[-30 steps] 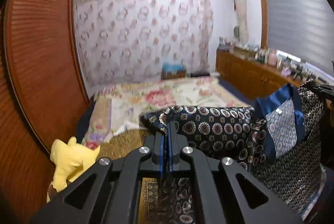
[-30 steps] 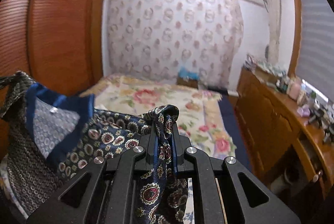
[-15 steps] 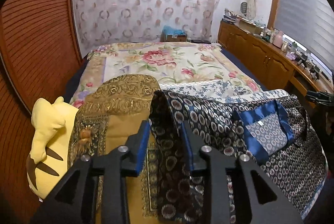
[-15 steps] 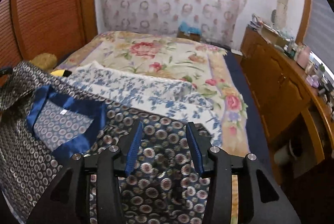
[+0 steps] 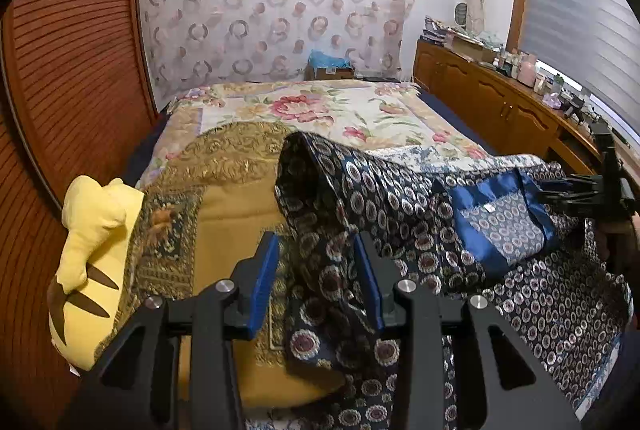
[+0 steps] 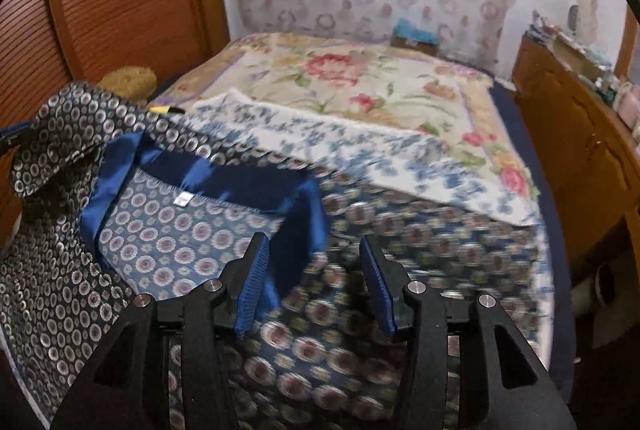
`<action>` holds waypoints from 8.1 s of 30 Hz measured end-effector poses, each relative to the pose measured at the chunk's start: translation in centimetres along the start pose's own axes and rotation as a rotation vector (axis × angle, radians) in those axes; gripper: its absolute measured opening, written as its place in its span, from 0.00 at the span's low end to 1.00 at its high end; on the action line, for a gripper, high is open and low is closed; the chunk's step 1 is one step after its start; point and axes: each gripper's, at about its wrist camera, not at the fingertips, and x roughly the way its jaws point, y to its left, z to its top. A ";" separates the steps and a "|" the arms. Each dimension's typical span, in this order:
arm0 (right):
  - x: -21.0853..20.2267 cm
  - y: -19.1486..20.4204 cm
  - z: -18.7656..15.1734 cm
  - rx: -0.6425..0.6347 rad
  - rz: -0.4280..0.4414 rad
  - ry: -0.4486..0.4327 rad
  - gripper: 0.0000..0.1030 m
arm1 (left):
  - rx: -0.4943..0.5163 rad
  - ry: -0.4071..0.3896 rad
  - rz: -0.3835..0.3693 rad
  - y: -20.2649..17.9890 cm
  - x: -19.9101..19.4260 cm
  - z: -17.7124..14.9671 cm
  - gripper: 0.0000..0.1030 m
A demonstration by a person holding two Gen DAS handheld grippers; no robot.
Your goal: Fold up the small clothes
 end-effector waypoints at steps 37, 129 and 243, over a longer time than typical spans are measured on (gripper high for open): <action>-12.4 4.4 -11.2 -0.002 0.136 -0.204 0.02 | -0.016 -0.104 -0.083 -2.4 -6.4 -5.5 0.00; -16.7 -7.3 -16.4 0.178 -0.120 -0.130 0.40 | -0.086 0.052 -0.043 -0.4 -7.2 -12.5 0.07; -14.5 -3.2 -17.1 0.099 -0.072 -0.112 0.62 | 0.284 -0.157 -0.484 -23.7 -8.7 2.2 0.01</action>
